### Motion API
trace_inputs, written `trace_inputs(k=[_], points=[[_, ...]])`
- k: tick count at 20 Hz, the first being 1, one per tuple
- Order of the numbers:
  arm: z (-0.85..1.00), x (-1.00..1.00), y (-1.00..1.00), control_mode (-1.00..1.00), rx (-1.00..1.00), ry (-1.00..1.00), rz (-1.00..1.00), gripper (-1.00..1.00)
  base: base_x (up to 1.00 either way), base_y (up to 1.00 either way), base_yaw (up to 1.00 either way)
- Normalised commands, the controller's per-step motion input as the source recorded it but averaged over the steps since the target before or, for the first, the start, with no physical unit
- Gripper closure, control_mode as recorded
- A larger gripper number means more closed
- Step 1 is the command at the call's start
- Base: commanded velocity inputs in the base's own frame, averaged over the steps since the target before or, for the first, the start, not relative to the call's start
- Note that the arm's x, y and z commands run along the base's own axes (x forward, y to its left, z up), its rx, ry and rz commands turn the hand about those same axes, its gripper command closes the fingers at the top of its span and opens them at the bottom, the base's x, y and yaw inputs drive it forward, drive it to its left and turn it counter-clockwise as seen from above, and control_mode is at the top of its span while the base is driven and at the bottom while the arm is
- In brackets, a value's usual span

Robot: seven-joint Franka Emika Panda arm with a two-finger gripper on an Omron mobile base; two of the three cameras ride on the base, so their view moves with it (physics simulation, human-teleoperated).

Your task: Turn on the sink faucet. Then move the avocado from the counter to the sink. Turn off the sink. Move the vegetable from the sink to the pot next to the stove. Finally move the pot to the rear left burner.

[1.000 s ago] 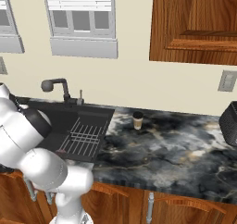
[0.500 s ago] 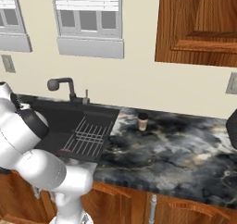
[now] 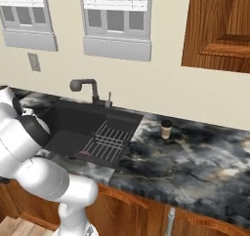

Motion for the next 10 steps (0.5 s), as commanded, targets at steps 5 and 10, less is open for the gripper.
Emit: trace_inputs(k=[5,10], points=[[0.00,0.00,0.00,1.00,0.00,0.00,0.00,1.00,-0.46,0.19,0.27],[0.00,0.00,0.00,1.00,0.00,0.00,0.00,1.00,-0.46,0.31,0.24]])
